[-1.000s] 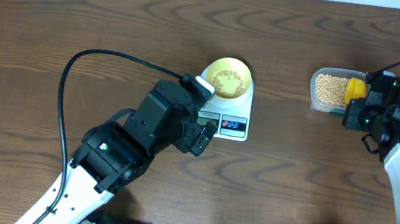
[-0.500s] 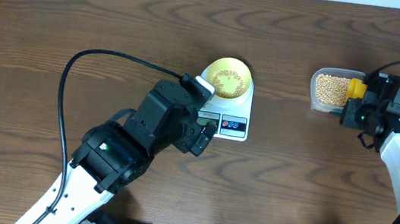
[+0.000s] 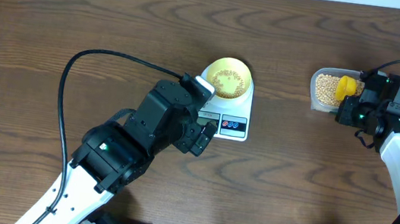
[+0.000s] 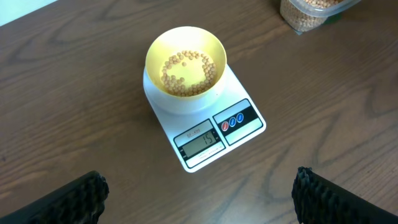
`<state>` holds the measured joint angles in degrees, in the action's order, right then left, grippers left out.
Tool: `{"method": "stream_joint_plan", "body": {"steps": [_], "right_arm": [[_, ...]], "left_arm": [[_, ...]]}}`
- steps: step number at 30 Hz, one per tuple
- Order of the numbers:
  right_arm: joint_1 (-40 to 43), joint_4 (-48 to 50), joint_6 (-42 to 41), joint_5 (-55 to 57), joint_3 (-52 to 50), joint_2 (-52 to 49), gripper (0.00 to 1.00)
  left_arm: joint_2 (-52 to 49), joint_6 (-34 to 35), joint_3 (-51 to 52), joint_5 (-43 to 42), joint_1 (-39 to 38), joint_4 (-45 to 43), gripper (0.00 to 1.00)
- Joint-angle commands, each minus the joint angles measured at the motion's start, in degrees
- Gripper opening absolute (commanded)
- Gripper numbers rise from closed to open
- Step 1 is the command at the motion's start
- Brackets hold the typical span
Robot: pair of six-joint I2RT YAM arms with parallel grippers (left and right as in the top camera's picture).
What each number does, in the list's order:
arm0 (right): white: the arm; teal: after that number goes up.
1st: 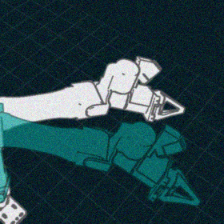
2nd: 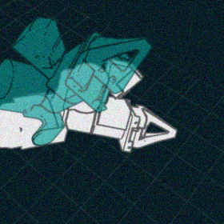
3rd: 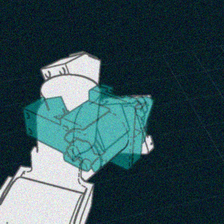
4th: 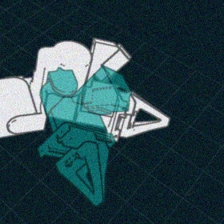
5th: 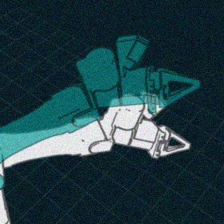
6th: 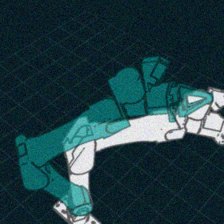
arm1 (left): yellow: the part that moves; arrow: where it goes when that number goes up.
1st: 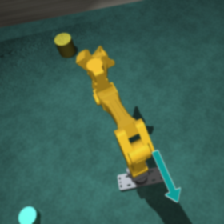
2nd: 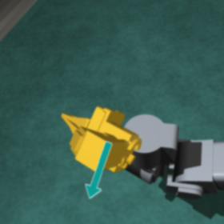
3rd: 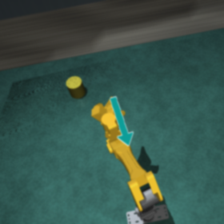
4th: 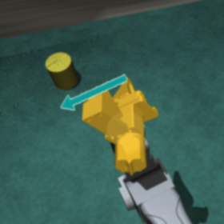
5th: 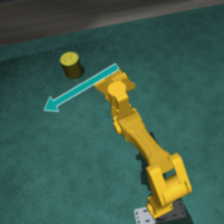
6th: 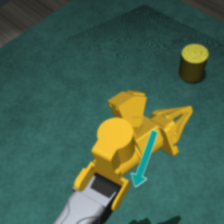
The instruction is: Scoop item into bowl and weigh 50g on scale
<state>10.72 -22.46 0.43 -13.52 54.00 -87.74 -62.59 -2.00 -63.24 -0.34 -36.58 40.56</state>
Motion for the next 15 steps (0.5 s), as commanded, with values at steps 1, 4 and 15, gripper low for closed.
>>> {"method": "stream_joint_plan", "body": {"steps": [1,4,15], "right_arm": [[-0.39,-0.52,-0.85,-1.01,0.52,-0.26,0.01],[-0.87,-0.68,-0.83,-0.96,0.52,-0.92,0.01],[-2.25,0.98,-3.43,-1.25,0.52,-4.92,0.01]], "left_arm": [[-0.26,-0.96,0.02,-0.55,0.24,0.17,0.97],[-0.26,-0.96,0.02,-0.55,0.24,0.17,0.97],[-0.26,-0.96,0.02,-0.55,0.24,0.17,0.97]]}}
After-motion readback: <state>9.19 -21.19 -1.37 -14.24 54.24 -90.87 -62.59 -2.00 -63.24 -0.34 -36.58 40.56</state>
